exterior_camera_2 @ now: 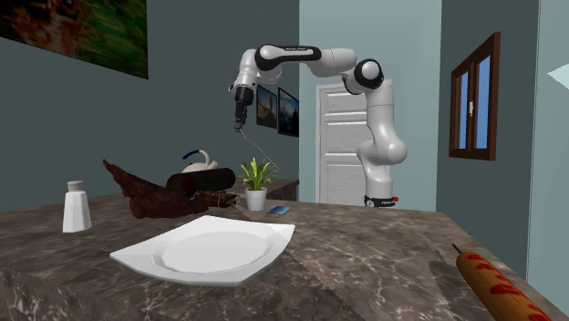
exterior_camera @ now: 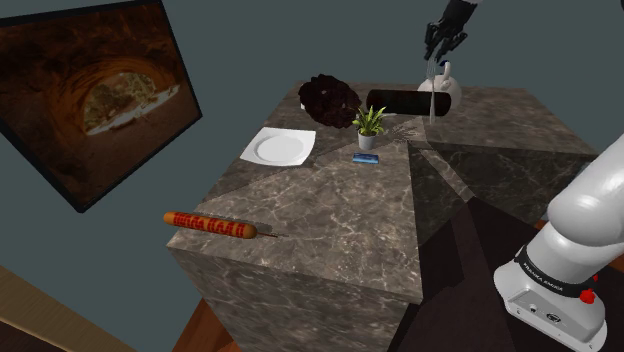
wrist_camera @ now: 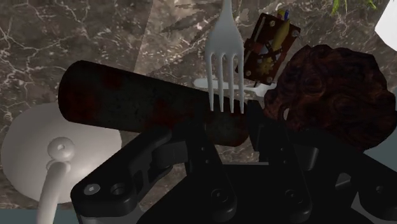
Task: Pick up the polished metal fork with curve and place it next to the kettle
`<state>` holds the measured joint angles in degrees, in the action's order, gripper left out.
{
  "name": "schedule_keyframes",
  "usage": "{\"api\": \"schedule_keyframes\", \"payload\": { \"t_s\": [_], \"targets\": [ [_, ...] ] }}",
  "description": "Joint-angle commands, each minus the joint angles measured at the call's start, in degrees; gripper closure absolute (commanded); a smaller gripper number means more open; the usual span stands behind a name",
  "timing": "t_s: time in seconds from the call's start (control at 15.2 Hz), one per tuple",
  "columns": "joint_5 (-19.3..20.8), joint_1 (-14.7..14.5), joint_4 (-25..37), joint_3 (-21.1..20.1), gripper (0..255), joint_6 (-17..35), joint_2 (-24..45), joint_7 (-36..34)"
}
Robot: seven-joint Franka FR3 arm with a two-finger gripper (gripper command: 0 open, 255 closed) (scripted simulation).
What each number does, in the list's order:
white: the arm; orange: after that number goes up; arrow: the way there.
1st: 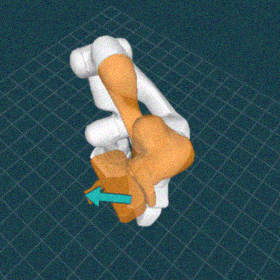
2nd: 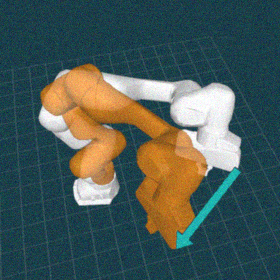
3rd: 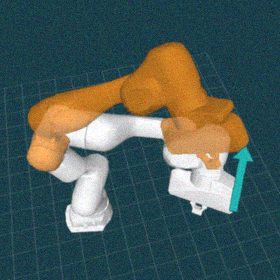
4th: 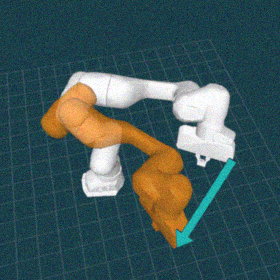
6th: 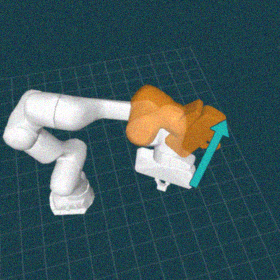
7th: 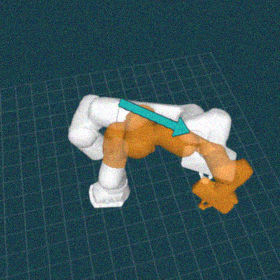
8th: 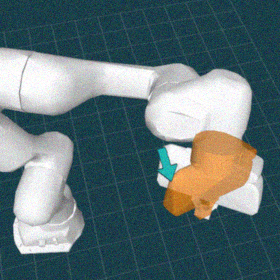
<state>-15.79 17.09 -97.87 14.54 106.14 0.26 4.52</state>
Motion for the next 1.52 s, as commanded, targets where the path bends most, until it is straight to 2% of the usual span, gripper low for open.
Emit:
{"api": "schedule_keyframes", "payload": {
  "t_s": [0.0,0.4,0.79,1.12,1.45],
  "targets": [
    [-0.6,1.5,1.3,1.4,255,-1.3,0.8,2.9],
    [-2.4,6.0,5.2,5.5,255,-4.9,3.7,10.9],
    [-5.2,11.4,12.1,9.2,255,-9.5,9.1,19.0],
    [-8.4,17.1,20.6,11.5,255,-14.4,15.6,25.2],
    [-12.5,24.7,33.0,12.7,255,-20.7,24.2,30.3]
  ]
}}
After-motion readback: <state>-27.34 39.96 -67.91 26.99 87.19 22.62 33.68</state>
